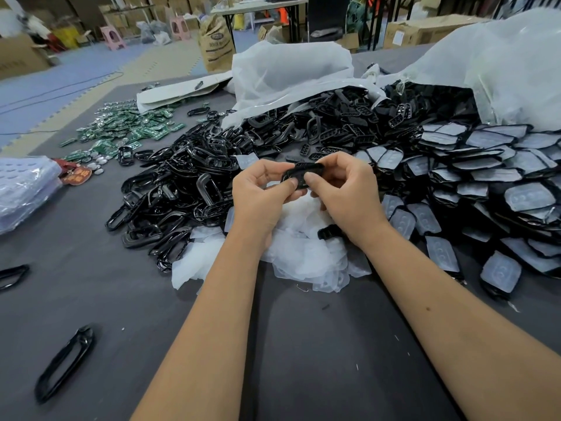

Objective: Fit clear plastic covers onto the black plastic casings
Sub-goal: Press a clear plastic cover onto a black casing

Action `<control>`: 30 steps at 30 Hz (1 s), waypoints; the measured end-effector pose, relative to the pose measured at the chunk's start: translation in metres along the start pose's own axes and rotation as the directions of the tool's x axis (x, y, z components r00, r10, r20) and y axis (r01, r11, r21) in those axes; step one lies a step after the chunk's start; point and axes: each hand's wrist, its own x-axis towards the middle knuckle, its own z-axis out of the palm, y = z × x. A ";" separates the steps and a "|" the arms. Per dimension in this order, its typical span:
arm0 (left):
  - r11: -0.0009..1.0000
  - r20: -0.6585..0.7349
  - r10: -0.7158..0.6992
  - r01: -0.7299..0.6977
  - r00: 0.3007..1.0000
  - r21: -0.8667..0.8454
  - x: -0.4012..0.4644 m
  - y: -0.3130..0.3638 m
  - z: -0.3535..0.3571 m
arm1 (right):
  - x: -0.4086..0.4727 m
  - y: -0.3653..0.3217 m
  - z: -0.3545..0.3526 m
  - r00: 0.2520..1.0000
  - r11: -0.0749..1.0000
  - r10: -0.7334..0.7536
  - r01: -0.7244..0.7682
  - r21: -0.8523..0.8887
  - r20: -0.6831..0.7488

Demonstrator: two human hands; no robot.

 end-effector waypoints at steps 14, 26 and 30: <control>0.988 -0.003 0.068 -0.067 0.998 0.140 0.001 -0.005 -0.001 | -0.002 -0.003 0.002 0.997 0.984 -0.054 0.045 -0.171 -0.048; 0.974 -0.312 0.208 -0.168 0.927 0.150 0.005 -0.005 0.002 | -0.005 -0.003 0.005 0.980 0.938 -0.115 0.161 -0.308 0.163; 0.969 -0.331 0.223 -0.173 0.917 0.174 0.003 -0.004 0.002 | -0.007 -0.005 0.005 0.983 0.964 -0.182 0.176 -0.199 -0.013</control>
